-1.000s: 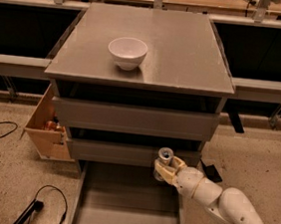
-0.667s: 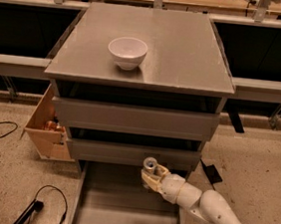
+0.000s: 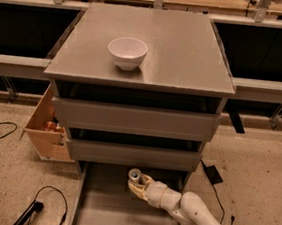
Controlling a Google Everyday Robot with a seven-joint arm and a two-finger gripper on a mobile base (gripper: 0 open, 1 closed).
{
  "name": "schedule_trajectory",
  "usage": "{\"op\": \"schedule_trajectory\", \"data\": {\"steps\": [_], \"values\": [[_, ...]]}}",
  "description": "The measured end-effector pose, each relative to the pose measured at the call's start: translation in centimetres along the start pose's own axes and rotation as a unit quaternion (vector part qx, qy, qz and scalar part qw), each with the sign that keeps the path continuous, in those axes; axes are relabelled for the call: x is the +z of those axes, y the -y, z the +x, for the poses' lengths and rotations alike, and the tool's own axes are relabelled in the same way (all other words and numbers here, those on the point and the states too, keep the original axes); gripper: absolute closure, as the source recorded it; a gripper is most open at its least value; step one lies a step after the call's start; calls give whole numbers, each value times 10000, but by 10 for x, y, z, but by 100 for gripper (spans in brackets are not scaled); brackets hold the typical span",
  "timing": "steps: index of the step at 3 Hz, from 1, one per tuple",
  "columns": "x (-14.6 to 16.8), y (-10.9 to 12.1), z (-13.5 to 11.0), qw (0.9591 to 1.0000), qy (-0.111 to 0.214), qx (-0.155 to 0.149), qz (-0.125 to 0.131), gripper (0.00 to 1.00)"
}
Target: Place redbull can into bottom drawer
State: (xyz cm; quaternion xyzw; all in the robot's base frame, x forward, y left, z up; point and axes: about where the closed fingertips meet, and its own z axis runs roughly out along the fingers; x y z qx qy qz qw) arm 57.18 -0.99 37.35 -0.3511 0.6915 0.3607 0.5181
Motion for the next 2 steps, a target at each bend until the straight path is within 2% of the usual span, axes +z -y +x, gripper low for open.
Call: {"op": "schedule_trajectory", "data": {"steps": [1, 2], "values": [[8, 2, 9, 10000, -20, 28, -31, 100], [28, 5, 29, 9998, -74, 52, -174, 100]]}}
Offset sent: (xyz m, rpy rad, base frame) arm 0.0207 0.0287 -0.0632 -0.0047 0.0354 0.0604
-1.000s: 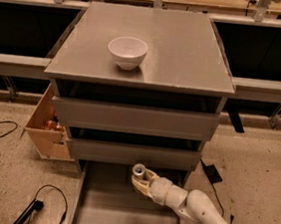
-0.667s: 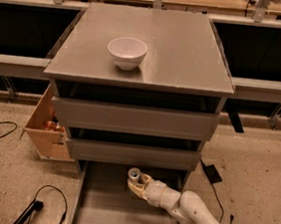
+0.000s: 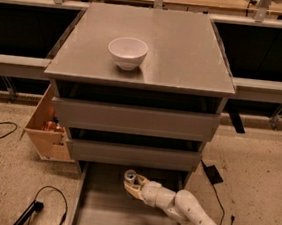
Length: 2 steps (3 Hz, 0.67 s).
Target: Place redbull can into bottom drawer
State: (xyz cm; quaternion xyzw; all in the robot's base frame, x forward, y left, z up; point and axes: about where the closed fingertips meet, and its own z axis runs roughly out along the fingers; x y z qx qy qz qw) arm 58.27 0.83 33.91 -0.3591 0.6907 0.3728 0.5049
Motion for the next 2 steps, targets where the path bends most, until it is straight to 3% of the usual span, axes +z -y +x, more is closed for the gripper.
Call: {"op": "schedule_trajectory", "data": {"steps": [1, 2], "values": [[31, -6, 58, 9989, 82, -80, -445, 100], [39, -15, 96, 9974, 174, -87, -696, 100]]}}
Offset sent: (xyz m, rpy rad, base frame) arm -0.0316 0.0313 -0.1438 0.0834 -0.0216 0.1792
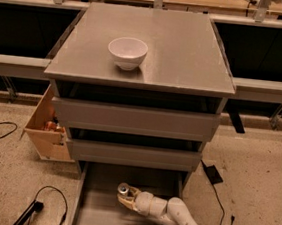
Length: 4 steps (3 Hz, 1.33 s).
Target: Place redbull can into bottom drawer
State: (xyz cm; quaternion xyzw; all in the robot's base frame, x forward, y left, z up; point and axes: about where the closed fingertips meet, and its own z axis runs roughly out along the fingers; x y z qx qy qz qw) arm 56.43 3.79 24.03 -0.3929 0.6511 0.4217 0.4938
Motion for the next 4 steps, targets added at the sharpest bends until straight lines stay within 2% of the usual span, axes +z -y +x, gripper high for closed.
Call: {"op": "schedule_trajectory", "data": {"steps": [1, 4], "values": [[9, -7, 32, 9998, 7, 39, -213, 100], [9, -5, 36, 9997, 6, 42, -221, 30]]}}
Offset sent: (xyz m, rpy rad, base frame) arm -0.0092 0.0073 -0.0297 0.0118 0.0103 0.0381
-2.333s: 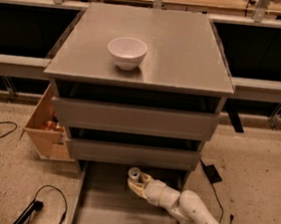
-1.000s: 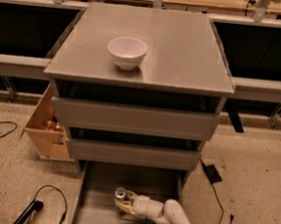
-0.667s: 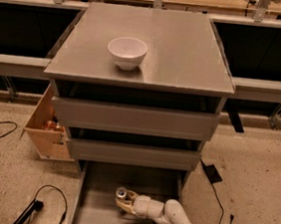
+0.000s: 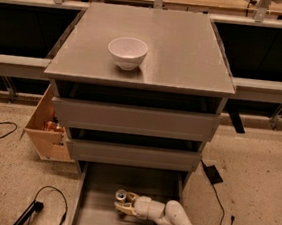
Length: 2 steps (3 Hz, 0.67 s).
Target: Place redbull can into bottom drawer
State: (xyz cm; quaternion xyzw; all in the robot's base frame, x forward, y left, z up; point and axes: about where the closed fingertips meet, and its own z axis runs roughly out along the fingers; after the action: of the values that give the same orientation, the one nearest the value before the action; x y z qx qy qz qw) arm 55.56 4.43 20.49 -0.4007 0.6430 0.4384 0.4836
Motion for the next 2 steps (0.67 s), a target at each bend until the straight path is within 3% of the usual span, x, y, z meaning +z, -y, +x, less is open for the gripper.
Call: {"op": "schedule_trajectory", "data": {"steps": [1, 2], "values": [[0, 0, 0, 10000, 0, 0, 0, 7], [0, 0, 0, 10000, 0, 0, -1, 0]]}}
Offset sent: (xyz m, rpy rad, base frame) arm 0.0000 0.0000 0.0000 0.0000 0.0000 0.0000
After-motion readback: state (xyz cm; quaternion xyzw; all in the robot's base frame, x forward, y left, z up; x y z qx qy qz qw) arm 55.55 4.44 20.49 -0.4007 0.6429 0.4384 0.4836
